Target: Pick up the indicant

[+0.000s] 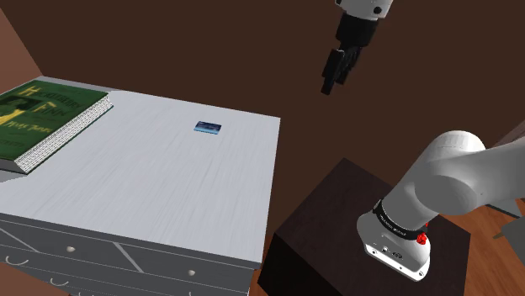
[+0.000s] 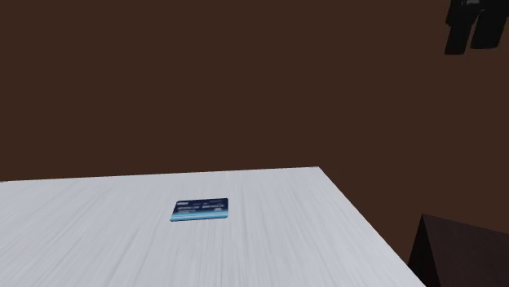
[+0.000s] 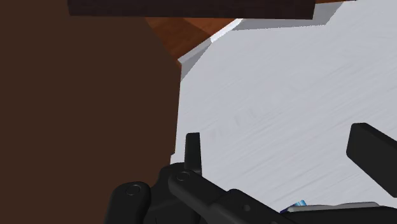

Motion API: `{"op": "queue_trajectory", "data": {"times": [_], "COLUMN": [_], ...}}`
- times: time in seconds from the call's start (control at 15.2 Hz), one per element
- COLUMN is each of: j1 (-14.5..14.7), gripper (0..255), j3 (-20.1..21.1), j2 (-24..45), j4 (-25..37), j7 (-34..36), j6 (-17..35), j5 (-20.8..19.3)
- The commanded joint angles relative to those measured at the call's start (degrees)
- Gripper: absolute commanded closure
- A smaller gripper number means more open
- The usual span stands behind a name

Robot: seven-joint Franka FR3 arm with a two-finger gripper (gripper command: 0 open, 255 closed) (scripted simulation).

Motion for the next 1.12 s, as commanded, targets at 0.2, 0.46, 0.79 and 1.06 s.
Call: {"op": "queue_trajectory", "data": {"times": [0.2,0.46,0.79,1.06], "j1": [1.06,2.60,4.82,6.87], "gripper": [0,0,0,0], "j3": [0.03,0.10,0.16,0.09], "j2": [2.75,7.83,16.08,23.75], "j4": [-2.78,-5.14,-5.82,-4.54], "j7": [-2.20,-5.30,-9.58,-13.54], "j6": [8.39,19.61,33.23,43.30], "j5": [0.78,2.04,4.02,6.13]}}
